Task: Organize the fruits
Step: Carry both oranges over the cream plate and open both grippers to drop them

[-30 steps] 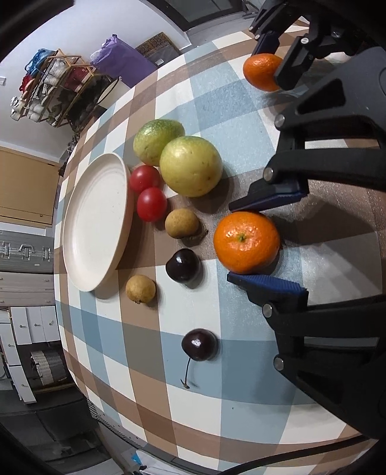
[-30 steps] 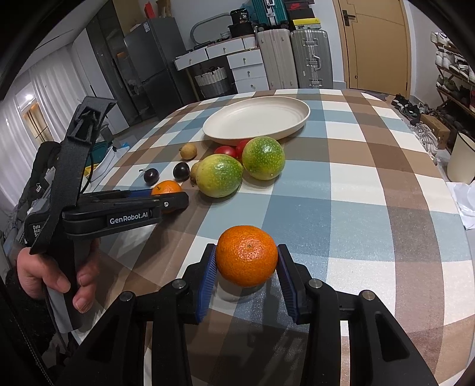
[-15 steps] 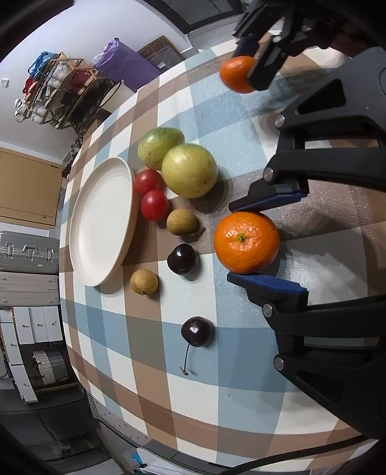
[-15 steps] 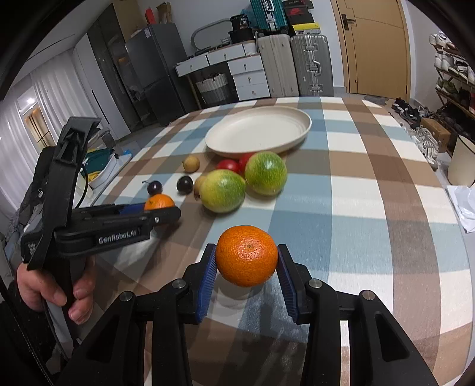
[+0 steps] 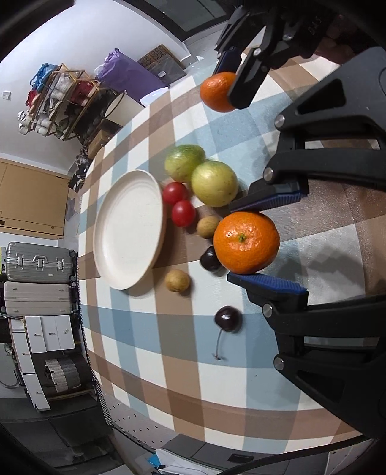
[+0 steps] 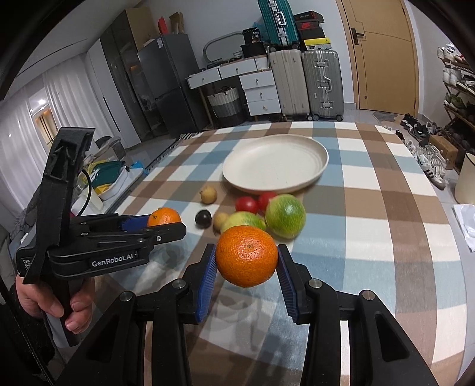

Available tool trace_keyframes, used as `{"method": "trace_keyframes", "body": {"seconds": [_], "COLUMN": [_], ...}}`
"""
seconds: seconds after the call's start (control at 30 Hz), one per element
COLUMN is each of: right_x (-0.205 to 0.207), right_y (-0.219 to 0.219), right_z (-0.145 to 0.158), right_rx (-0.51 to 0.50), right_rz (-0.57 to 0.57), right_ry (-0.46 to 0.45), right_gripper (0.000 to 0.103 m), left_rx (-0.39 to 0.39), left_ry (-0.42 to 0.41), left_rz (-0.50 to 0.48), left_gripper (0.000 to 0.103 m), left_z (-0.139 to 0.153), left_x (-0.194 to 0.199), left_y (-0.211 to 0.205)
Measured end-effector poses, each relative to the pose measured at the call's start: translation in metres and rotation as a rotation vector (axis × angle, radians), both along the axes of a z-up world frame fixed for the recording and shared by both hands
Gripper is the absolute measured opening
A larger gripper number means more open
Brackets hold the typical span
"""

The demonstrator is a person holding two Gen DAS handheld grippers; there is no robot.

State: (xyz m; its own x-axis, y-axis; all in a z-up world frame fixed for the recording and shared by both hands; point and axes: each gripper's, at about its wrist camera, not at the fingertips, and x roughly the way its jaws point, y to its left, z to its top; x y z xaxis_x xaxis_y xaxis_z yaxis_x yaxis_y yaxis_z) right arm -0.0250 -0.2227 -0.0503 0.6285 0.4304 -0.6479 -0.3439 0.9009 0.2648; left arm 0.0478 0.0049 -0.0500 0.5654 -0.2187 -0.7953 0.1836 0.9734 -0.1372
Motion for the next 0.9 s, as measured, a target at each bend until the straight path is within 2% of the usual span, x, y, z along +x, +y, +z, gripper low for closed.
{"method": "trace_keyframes", "body": {"seconds": [0.3,0.53,0.9], "right_x": [0.024,0.048,0.094], "right_y": [0.003,0.001,0.003], "right_z": [0.018,0.025,0.026], "right_rx": [0.025,0.047,0.062], "right_rz": [0.007,0.004,-0.016], "right_ry": [-0.039,-0.044,-0.045], "right_gripper": [0.040,0.040,0.040], "left_rx": [0.029,-0.005,-0.014], "left_ry": [-0.033,-0.028,-0.051], "left_rz": [-0.038,-0.040,-0.059], "left_gripper": [0.037,0.037,0.037], "left_z": [0.026,0.038,0.048], "left_x": [0.017,0.042,0.090], "left_y": [-0.005,-0.001,-0.001]}}
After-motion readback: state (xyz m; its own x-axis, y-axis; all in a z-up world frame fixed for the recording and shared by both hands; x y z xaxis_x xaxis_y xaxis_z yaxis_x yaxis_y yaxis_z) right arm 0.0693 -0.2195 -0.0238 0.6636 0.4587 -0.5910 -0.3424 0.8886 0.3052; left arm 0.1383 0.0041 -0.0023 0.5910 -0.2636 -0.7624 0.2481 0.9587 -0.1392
